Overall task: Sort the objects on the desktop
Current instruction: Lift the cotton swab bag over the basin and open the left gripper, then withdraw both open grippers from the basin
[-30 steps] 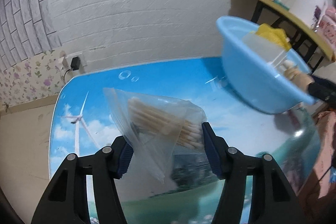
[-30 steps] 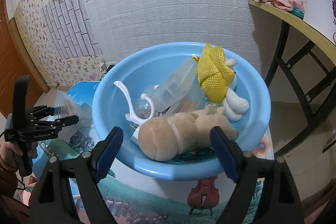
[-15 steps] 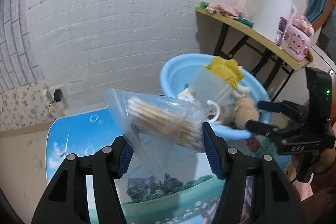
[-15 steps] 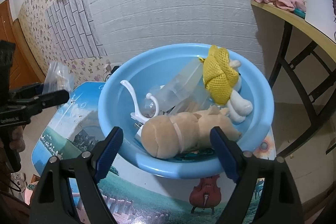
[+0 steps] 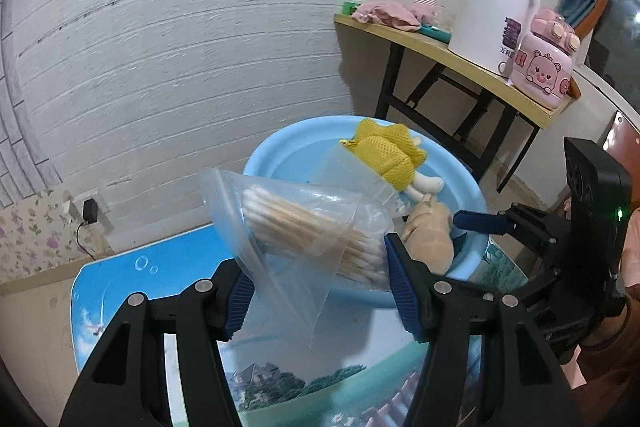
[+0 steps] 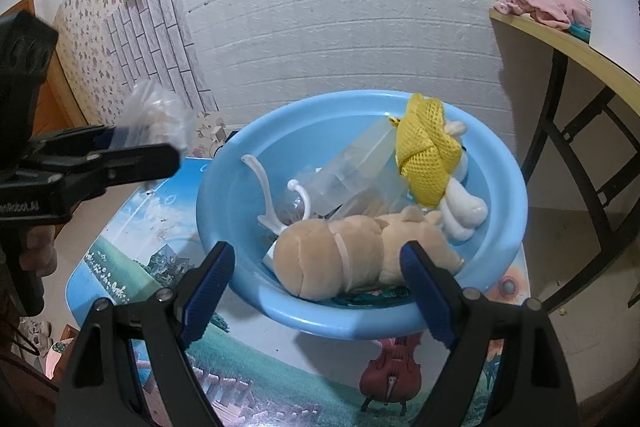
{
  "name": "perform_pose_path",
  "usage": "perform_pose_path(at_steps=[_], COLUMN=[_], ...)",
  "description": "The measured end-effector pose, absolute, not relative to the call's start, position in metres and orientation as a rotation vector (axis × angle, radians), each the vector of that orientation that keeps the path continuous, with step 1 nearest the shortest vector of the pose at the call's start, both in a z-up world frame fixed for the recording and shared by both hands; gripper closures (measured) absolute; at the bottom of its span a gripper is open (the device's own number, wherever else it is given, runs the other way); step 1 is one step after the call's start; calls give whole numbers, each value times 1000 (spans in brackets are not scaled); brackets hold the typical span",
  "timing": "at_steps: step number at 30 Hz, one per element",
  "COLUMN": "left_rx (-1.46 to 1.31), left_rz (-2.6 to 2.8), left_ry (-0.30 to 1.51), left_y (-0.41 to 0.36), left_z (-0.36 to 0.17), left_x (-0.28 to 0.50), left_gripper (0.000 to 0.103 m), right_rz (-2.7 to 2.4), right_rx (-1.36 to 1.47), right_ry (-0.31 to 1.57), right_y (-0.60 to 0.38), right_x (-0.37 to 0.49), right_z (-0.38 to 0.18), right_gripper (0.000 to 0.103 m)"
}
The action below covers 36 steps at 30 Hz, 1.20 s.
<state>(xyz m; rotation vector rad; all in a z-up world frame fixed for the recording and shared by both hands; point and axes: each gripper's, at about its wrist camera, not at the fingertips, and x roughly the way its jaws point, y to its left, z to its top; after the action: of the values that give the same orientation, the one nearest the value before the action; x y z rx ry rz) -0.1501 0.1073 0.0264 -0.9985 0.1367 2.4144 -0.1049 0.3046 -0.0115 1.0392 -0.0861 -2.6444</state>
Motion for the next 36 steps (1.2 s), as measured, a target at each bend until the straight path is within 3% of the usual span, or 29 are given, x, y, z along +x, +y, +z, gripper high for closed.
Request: perform_pose_path(at_steps=[12,15,17,20,36], left_rx=[-993,-979,-971,-959,-943], left_rz=[2368,2362,2355,2355,2434], left_ry=[201,213,206,205,243], left_y=[138,142,143,146,136], left_z=[21,21,22,22,24], left_x=[-162,-162,-163,-162,-153], left_gripper=[42,31,18,11,0], right_rz=[-2627,-2625,-2641,-2659,-2690], right_rx=[1036,1041,1046,1052,1043], right_ry=[-104,-154,-160,-179,-161], right_y=[309,317,320,326,326], right_x=[-105,-105,-104,-104,-105], right_z=[-9,-7,-6,-4,3], right_gripper=[17,17,17,17,17])
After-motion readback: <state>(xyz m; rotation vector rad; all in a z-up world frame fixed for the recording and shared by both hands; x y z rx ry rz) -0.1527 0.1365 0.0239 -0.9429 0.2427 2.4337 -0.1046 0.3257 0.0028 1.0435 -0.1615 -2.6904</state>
